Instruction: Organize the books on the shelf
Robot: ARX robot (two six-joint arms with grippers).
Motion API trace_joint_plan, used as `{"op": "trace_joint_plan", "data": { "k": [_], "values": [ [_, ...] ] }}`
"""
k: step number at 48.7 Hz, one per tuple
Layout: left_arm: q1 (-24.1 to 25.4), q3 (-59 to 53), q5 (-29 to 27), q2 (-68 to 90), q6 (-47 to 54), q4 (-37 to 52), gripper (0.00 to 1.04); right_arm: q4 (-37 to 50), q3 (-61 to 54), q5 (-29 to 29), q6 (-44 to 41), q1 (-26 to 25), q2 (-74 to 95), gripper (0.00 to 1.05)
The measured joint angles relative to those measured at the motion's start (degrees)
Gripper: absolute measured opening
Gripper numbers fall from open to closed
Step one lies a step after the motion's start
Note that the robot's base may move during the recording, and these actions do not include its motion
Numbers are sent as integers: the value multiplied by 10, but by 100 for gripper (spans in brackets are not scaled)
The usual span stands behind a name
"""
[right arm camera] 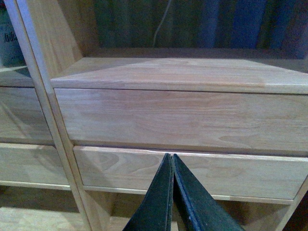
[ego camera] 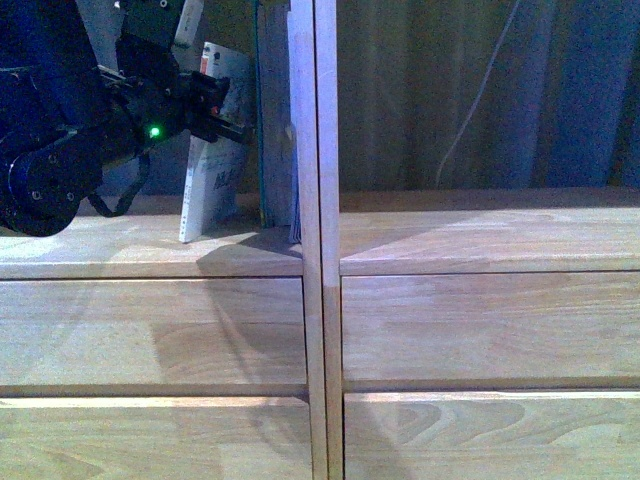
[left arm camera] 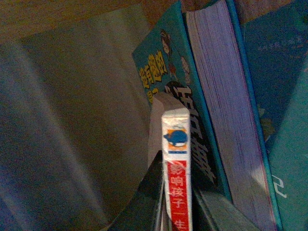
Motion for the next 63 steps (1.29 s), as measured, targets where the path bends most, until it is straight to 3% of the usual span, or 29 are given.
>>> {"op": "trace_joint_plan", "data": {
  "k": [16, 18, 21, 43, 53, 60, 63],
  "values": [
    [0, -45, -14, 0, -4, 1, 90, -58, 0, 0, 0, 0, -58, 3],
    [0, -59, -15, -6, -10, 0, 98, -106, 0, 0, 0, 0, -94, 3],
    [1, -80, -18, -21, -19, -1, 97, -153, 0, 0, 0, 0, -138, 3],
    [18, -267, -49, -207, -66, -7, 97, -157, 0, 2, -1, 0, -155, 4],
    [28, -375, -90, -332, -99, -8, 97, -157, 0, 2, -1, 0, -155, 36],
    [33, -441, -134, -434, -112, -39, 97, -157, 0, 2, -1, 0, -155, 57],
    [38, -478, -162, -510, -121, -76, 97, -157, 0, 2, -1, 0, -155, 71]
  ]
}}
